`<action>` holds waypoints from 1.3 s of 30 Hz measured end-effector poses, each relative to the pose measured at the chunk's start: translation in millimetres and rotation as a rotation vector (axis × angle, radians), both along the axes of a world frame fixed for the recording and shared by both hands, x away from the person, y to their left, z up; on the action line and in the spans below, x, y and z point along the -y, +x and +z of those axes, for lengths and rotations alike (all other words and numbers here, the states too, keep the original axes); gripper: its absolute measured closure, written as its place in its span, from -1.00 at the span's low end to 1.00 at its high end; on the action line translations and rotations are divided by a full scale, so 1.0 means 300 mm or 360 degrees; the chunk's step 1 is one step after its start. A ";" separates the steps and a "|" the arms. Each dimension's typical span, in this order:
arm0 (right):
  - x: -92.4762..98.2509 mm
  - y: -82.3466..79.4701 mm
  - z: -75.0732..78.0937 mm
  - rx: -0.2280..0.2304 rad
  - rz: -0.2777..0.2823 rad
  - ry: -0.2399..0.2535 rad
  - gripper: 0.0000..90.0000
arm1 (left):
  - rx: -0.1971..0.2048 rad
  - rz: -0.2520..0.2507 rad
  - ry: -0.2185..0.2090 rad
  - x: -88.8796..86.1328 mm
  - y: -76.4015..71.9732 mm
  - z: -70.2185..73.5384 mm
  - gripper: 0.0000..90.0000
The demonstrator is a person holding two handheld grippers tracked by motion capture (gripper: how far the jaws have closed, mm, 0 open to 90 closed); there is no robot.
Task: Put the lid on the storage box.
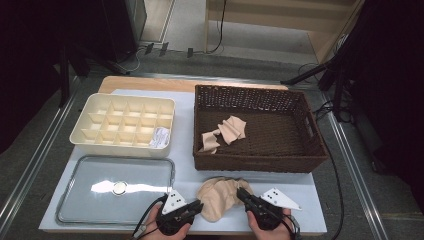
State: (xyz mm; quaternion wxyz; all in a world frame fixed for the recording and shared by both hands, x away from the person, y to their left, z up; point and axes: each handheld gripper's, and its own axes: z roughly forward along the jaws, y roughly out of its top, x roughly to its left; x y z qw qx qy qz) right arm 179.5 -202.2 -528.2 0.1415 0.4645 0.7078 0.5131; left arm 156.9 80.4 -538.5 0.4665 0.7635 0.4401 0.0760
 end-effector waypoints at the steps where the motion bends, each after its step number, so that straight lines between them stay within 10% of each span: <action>1: 0.014 -0.001 0.006 0.0007 -0.0033 0.0009 0.95 | 0.0011 0.0009 -0.0023 -0.006 0.001 0.005 0.73; 7: 0.092 -0.007 0.010 0.0064 -0.0205 -0.0016 0.58 | 0.0031 -0.0073 -0.0133 0.006 -0.012 0.031 0.52; 16: 0.106 -0.075 -0.010 0.0035 0.0032 -0.0123 0.54 | 0.0022 -0.0100 -0.0131 0.014 -0.007 0.020 0.52; 20: 0.086 -0.087 -0.025 0.0150 0.0028 -0.0298 0.32 | 0.0019 -0.0128 -0.0127 0.027 -0.008 0.010 0.50; 26: 0.061 -0.095 -0.031 0.0284 0.0110 -0.0335 0.24 | 0.0032 -0.0125 -0.0139 0.028 -0.011 0.013 0.49; 39: 0.011 -0.054 -0.046 0.0244 0.0252 -0.0478 1.00 | 0.0029 -0.0202 -0.0139 0.050 -0.012 0.001 0.28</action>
